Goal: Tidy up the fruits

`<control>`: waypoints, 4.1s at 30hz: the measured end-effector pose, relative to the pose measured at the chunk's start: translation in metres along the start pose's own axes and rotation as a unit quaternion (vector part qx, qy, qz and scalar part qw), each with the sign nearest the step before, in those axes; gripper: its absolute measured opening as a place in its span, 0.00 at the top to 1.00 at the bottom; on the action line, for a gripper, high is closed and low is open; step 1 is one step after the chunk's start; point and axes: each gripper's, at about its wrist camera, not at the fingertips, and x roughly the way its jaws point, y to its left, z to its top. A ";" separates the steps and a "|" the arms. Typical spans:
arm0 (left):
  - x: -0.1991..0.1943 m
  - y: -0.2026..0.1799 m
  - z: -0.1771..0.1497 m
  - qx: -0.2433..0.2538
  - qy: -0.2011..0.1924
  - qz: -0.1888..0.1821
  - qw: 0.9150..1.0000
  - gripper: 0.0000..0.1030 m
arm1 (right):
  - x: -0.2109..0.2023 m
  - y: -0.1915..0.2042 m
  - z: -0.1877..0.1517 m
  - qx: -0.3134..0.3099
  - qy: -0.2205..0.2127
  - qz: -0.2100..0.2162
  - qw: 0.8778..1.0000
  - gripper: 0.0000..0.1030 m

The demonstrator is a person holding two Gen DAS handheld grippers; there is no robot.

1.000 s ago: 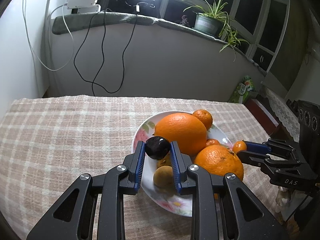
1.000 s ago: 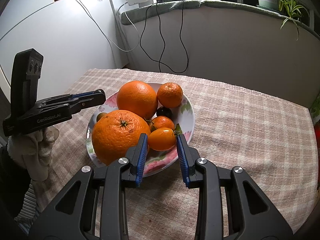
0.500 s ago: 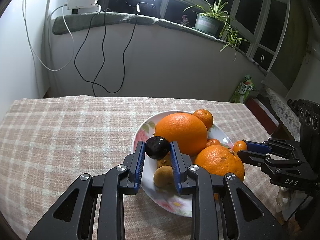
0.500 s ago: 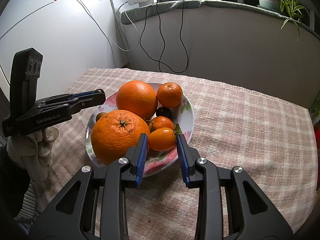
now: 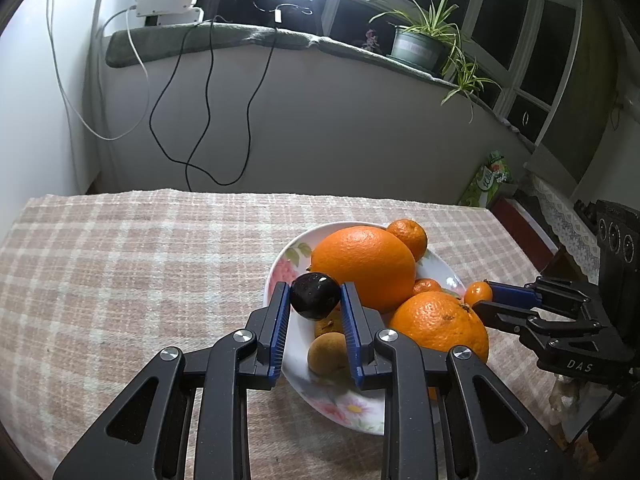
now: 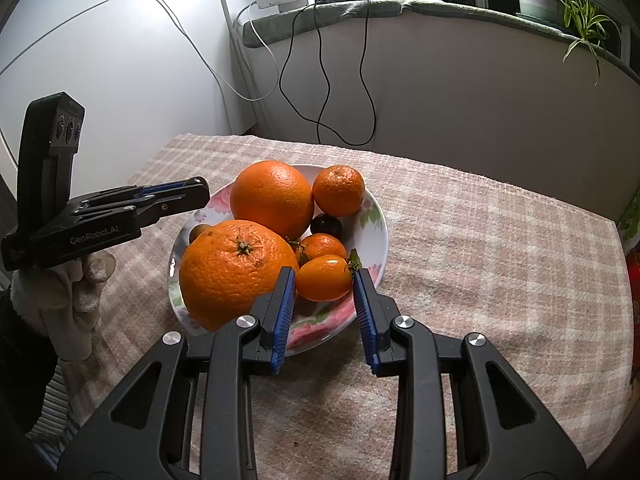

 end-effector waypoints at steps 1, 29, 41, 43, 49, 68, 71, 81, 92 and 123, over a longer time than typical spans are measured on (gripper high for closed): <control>0.000 0.000 0.000 0.000 0.001 -0.001 1.000 0.77 | 0.000 0.000 0.000 0.000 0.000 0.001 1.000 0.70; -0.028 -0.013 -0.005 0.012 -0.020 0.017 1.000 0.44 | -0.024 0.015 -0.007 -0.009 -0.018 -0.006 1.000 0.27; -0.066 -0.031 -0.020 0.023 -0.055 0.029 0.998 0.32 | -0.055 0.025 -0.019 0.000 -0.051 -0.024 0.998 0.26; -0.073 -0.035 -0.024 0.028 -0.059 0.034 0.997 0.29 | -0.061 0.024 -0.023 0.012 -0.060 -0.022 0.998 0.26; -0.095 -0.048 -0.040 0.036 -0.075 0.047 0.995 0.25 | -0.084 0.027 -0.034 0.030 -0.093 -0.019 0.995 0.26; -0.119 -0.066 -0.072 0.029 -0.095 0.107 0.989 0.16 | -0.127 0.065 -0.071 0.019 -0.127 -0.089 0.988 0.00; -0.122 -0.064 -0.074 0.024 -0.098 0.107 0.989 0.16 | -0.128 0.069 -0.072 0.019 -0.127 -0.088 0.988 0.00; -0.127 -0.067 -0.077 0.024 -0.100 0.106 0.989 0.16 | -0.126 0.073 -0.074 0.026 -0.123 -0.076 0.989 0.00; -0.133 -0.073 -0.080 0.027 -0.109 0.112 0.987 0.16 | -0.129 0.069 -0.078 0.036 -0.125 -0.068 0.989 0.00; -0.128 -0.068 -0.085 0.020 -0.102 0.107 0.989 0.16 | -0.122 0.072 -0.080 0.040 -0.116 -0.066 0.990 0.00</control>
